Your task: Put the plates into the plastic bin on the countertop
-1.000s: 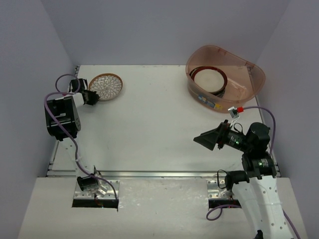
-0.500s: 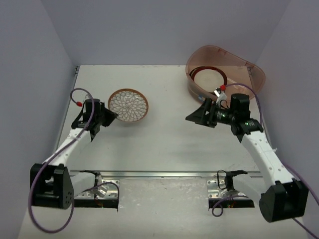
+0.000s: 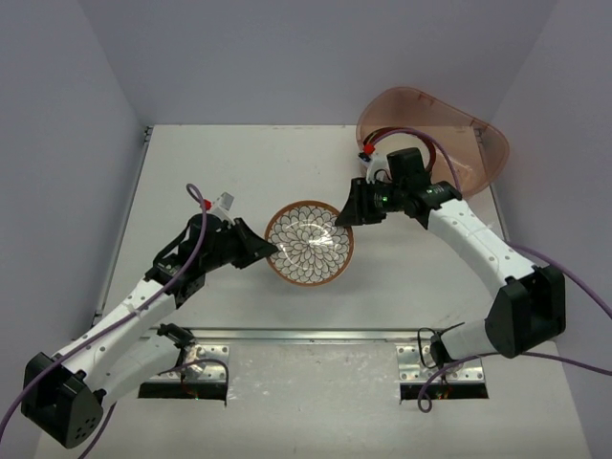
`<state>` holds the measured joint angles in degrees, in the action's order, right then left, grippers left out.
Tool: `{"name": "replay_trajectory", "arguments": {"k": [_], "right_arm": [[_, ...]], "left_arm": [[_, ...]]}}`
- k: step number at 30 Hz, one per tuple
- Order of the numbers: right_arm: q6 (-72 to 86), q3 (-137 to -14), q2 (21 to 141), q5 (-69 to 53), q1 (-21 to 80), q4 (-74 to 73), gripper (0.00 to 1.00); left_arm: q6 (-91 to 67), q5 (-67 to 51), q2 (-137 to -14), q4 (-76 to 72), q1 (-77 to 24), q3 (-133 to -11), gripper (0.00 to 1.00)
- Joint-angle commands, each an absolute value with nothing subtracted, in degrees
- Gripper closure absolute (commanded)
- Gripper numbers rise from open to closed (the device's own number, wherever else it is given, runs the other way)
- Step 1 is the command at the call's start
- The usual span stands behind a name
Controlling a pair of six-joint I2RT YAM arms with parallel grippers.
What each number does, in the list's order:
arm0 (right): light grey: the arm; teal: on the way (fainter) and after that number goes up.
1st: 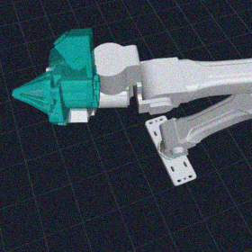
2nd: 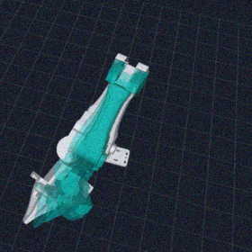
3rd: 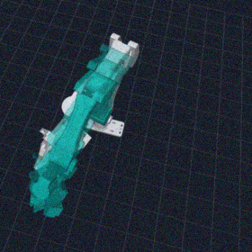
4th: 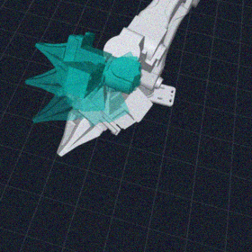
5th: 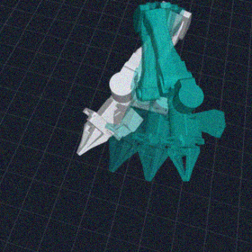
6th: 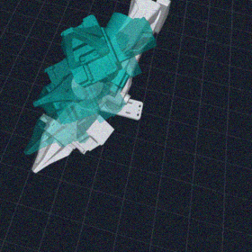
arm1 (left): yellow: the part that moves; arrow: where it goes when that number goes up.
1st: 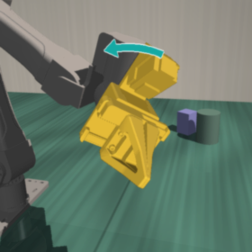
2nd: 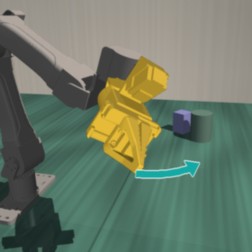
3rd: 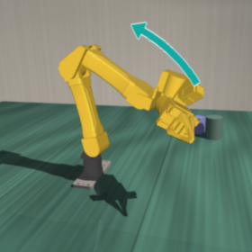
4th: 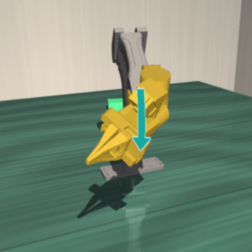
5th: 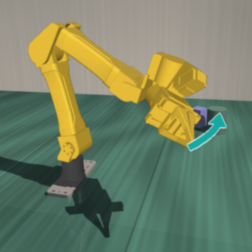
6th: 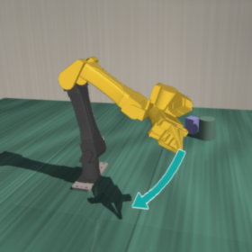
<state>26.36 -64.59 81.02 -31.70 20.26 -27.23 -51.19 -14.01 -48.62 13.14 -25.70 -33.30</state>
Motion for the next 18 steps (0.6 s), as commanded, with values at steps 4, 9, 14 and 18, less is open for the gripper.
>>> {"name": "replay_trajectory", "arguments": {"k": [4, 9, 14, 18], "right_arm": [[24.05, -61.75, 80.31, -33.76, 22.06, -26.43, 0.95], [23.73, -59.5, 78.67, -35.48, 22.06, -25.59, 0.97], [23.33, -58.23, 79.06, -40.68, 22.11, -24.3, 1.0], [27.26, -57.1, 78.25, -41.92, 21.33, -21.1, 1.0]], "left_arm": [[-53.76, -16.47, -47.28, 1.03, -26.78, -35.88, 1.0], [-52.91, -15.21, -48.16, 1.06, -26.81, -37.47, 1.0], [-51.85, -14.1, -48.65, 2.11, -26.81, -40.04, 1.0], [-50.15, -11.29, -48.07, 4.61, -26.81, -42.19, 0.41]]}}
